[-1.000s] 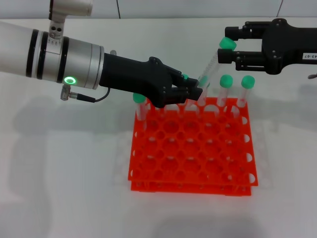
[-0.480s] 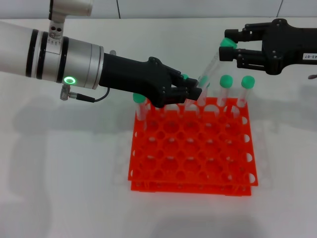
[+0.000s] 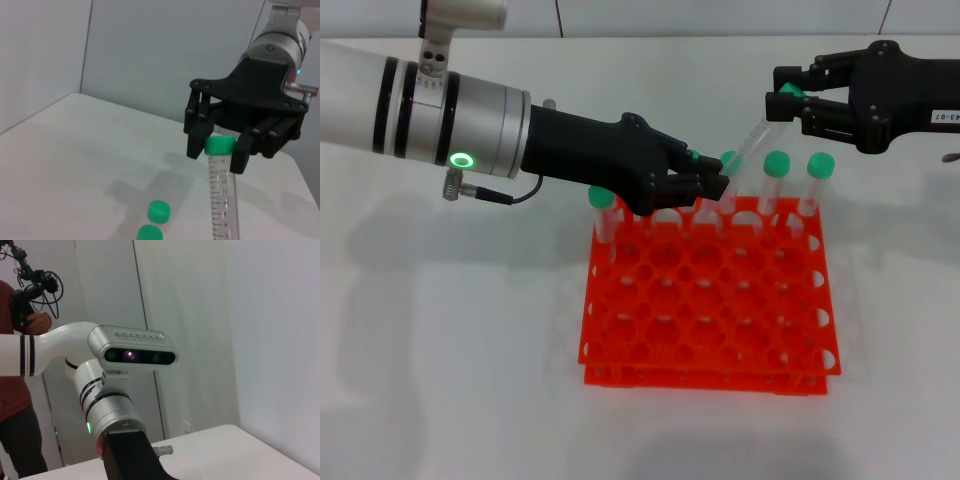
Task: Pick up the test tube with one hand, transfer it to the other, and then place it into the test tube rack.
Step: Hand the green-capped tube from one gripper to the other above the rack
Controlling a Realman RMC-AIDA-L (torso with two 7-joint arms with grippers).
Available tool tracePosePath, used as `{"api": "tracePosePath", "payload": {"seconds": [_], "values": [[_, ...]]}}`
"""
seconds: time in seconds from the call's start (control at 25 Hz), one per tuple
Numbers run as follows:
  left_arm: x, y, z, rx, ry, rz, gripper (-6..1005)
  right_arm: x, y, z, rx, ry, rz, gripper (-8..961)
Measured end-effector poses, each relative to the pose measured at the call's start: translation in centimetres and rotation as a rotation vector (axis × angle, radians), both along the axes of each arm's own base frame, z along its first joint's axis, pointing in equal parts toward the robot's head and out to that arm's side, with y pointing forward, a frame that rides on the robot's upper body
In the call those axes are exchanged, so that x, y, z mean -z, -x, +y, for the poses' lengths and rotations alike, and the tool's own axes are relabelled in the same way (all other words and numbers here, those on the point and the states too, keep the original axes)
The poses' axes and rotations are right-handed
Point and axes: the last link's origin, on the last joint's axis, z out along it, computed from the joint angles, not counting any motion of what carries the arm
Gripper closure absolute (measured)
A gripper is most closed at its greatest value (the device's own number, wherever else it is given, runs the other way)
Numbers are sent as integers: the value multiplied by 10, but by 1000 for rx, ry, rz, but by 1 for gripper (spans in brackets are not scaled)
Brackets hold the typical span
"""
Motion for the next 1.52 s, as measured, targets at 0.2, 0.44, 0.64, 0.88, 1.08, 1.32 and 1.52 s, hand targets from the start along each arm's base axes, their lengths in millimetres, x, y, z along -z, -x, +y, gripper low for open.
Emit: {"api": "tracePosePath", "payload": {"seconds": [0.2,0.44,0.64,0.88,1.08,1.32,1.52], "values": [[0,-1,0,3,-1,-2,860,0,0,0,0,0,0,676],[0,-1,1,3,-4,-1,930,-1,1,0,-3,-2,0,677],[-1,-1,2,1,-8,0,943,-1,1,-1,-8,-2,0,677],[0,-1,2,2,-13,-1,937,-1,1,-1,-9,-1,0,677],[0,-1,1,4,-16,2,932,-1,1,-1,-9,-1,0,677],[0,0,1,-1,-16,0,795,-1,1,-1,-9,-2,0,677],[-1,0,1,-12,-15,-7,643,-2,2,-1,-10,-2,0,677]]}}
